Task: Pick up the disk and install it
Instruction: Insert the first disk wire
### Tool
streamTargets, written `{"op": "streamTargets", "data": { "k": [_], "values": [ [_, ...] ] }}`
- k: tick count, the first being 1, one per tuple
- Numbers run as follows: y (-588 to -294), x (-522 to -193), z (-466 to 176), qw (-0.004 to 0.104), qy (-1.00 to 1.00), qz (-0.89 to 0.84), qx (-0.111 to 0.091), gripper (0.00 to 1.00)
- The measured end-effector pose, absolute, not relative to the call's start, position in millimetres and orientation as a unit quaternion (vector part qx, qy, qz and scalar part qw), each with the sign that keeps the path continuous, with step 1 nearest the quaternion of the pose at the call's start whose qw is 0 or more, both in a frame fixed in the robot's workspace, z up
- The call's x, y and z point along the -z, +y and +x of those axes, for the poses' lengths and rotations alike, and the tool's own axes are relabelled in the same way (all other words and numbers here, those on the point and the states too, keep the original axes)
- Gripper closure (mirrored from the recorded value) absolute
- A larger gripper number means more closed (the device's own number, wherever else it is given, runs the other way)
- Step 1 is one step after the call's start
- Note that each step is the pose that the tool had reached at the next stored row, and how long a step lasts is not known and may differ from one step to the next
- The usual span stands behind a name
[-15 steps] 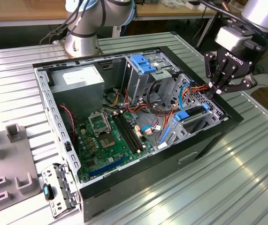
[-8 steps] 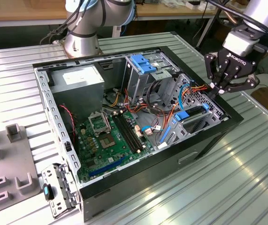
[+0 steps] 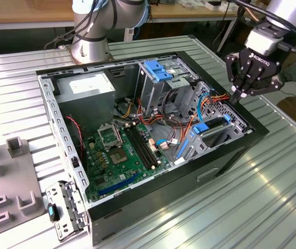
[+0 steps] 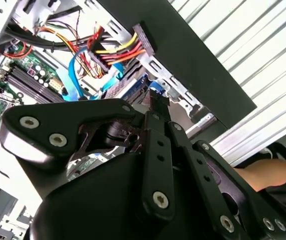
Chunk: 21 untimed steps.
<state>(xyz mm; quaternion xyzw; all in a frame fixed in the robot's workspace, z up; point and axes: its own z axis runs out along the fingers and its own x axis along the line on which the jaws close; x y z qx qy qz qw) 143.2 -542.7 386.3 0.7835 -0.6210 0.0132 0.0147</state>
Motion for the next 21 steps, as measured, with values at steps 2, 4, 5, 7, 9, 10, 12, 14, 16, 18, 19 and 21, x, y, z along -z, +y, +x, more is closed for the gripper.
{"op": "streamTargets", "data": {
  "k": [2,4,5,7,9,10,12,14,16,18,19,21],
  "values": [
    [-540.1,-386.3,144.3,0.015,-0.619,0.785,-0.013,0.89],
    [-537.9,-386.3,145.5,0.015,-0.613,0.79,-0.013,0.89],
    [-537.4,-386.3,146.5,0.014,-0.608,0.794,-0.013,0.89],
    [-536.2,-386.3,149.4,0.014,-0.597,0.802,-0.014,0.83],
    [-535.4,-386.3,152.1,0.014,-0.587,0.809,-0.014,0.82],
    [-535.0,-386.2,153.3,0.014,-0.582,0.813,-0.014,0.69],
    [-534.1,-386.1,156.2,0.014,-0.571,0.821,-0.014,0.68],
    [-533.9,-385.8,156.3,0.014,-0.562,0.827,-0.014,0.62],
    [-533.9,-385.0,156.5,0.013,-0.524,0.852,-0.015,0.62],
    [-533.9,-383.9,156.7,0.013,-0.496,0.868,-0.015,0.62],
    [-533.9,-383.6,156.9,0.012,-0.488,0.873,-0.015,0.63],
    [-533.9,-383.0,157.5,0.012,-0.469,0.883,-0.016,0.7]
  ]
}}
